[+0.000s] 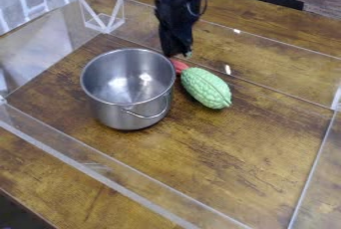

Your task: Move the pink spoon to the left

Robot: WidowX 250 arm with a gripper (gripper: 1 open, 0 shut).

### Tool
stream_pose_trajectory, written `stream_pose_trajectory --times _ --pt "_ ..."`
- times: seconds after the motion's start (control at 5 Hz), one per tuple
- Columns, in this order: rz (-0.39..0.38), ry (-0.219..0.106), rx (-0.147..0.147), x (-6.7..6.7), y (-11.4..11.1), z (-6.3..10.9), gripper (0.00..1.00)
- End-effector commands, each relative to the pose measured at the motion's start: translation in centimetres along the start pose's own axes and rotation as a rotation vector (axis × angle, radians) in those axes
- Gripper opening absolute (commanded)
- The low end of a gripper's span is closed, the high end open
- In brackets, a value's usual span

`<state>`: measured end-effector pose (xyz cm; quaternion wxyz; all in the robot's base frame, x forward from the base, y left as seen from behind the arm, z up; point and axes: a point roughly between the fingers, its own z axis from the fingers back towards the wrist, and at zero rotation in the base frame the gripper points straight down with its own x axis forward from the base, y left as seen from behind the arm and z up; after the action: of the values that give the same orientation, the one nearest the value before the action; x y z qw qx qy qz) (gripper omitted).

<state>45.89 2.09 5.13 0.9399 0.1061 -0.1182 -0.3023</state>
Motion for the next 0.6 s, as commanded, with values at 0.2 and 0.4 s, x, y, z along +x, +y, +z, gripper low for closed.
stream_pose_trajectory --times 0.2,0.4 --pt "0.089 -0.019 0.025 0.0 2.39 2.23 0.0" --pt "0.12 0.008 0.012 0.11 2.58 2.6 0.0"
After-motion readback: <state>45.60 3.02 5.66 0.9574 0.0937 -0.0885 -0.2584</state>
